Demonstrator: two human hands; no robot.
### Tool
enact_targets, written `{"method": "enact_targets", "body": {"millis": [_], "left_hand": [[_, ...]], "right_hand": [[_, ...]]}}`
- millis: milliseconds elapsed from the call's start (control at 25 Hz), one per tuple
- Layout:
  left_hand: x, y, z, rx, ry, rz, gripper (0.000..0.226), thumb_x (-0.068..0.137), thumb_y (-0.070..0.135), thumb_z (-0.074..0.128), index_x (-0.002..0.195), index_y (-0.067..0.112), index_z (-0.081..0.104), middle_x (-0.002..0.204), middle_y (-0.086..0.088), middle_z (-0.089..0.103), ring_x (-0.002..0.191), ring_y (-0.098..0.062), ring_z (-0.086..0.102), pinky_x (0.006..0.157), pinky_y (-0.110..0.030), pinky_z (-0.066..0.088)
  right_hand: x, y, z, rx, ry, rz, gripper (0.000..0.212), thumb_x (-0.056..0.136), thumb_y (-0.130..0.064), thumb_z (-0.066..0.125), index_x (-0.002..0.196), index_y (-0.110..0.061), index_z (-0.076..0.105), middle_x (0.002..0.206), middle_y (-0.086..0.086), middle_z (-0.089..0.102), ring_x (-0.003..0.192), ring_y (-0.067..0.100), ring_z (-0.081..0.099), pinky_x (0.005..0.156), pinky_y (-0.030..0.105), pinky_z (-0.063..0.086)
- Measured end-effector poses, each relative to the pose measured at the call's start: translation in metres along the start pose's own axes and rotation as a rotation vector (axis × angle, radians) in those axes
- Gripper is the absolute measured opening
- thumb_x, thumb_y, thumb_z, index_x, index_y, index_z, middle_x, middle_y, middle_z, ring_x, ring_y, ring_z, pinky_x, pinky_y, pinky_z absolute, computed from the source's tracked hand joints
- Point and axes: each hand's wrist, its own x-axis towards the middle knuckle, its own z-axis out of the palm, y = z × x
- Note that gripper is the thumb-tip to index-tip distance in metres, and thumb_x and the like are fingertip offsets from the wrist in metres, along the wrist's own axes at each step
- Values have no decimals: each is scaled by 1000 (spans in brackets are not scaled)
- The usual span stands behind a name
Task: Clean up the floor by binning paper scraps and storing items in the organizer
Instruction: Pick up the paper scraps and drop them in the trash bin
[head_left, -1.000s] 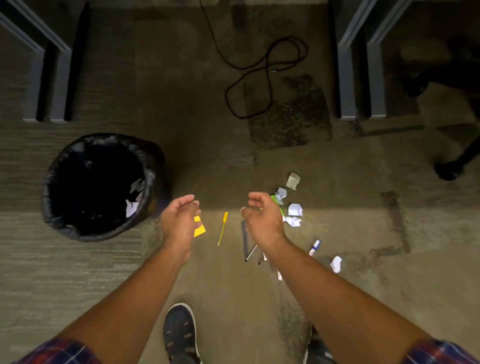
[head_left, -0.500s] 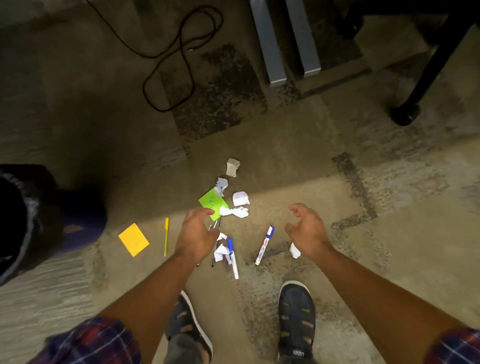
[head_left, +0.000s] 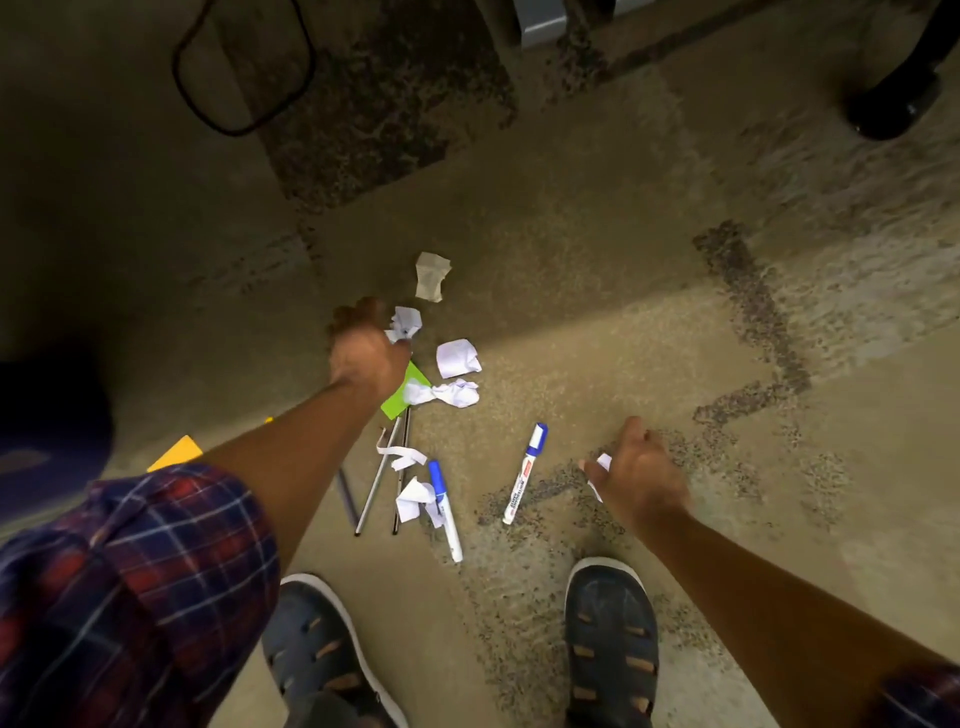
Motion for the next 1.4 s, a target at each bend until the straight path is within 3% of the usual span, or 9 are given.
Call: {"method": "enact_targets", "body": {"millis": [280, 400, 600, 760, 960, 1040, 1160, 1280, 1400], "left_hand": [[9, 11, 12, 83, 29, -53, 51, 80, 38, 79, 117, 8, 62, 120, -22, 60, 111, -43, 59, 92, -45, 49], [17, 11, 7, 25, -10, -47, 33, 83, 36, 68, 103, 10, 71, 108, -18, 71, 103, -38, 67, 88, -42, 55], [13, 18, -17, -696, 61, -217, 13, 78, 5, 67, 72, 16, 70, 59, 4, 68, 45, 9, 62, 49, -17, 46], [1, 7, -25, -992, 198, -226, 31, 78, -6, 61, 68, 23, 64, 64, 0, 71, 58, -11, 68, 59, -27, 54], [-35, -8, -5, -486, -21, 98, 9, 86, 9, 61, 92, 11, 67, 92, -9, 73, 88, -31, 67, 81, -41, 55], [-45, -11, 7, -234, -160, 272, 26, 86, 31, 70, 106, 16, 64, 106, -10, 68, 101, -32, 63, 90, -44, 52], [-53, -13, 20, 83, -240, 394, 45, 86, 38, 74, 123, 19, 56, 122, -11, 58, 114, -33, 55, 95, -44, 44], [-56, -23, 31, 85, -227, 449, 39, 89, 22, 70, 125, 14, 58, 119, -15, 60, 113, -37, 56, 90, -46, 45], [-64, -35, 38, -151, -146, 448, 18, 87, 6, 63, 105, 8, 66, 98, -19, 64, 95, -42, 62, 80, -48, 50]], "right_hand": [[13, 0, 13, 85, 6, -13, 17, 96, -9, 62, 108, -13, 51, 100, 13, 67, 77, 16, 60, 55, 20, 42], [20, -5, -1, 271, 68, -4, 18, 91, -1, 60, 98, -17, 55, 88, 10, 69, 66, 15, 59, 48, 22, 42], [39, -55, -29, 460, 150, -74, 6, 98, -9, 59, 99, -13, 64, 90, 0, 66, 70, 1, 55, 53, 13, 41], [56, -115, -41, 421, 153, -231, 33, 92, 4, 52, 77, -24, 63, 78, -3, 68, 69, 10, 63, 65, 20, 50], [84, -209, -48, 99, 363, -522, 29, 86, -18, 46, 101, -3, 65, 99, 20, 70, 93, 36, 64, 77, 35, 45], [93, -235, -44, -138, 270, -528, 49, 98, -41, 50, 128, -2, 54, 126, 24, 59, 111, 39, 58, 88, 36, 45], [105, -249, -32, -246, 131, -507, 97, 82, -55, 74, 154, -14, 25, 147, 27, 35, 120, 45, 56, 96, 45, 51], [111, -256, -17, -461, 123, -572, 109, 78, -60, 76, 159, -25, 12, 153, 25, 23, 120, 46, 54, 94, 48, 51], [99, -261, -3, -545, 137, -662, 77, 91, -44, 68, 152, -24, 26, 151, 23, 26, 119, 44, 53, 88, 49, 53]]}}
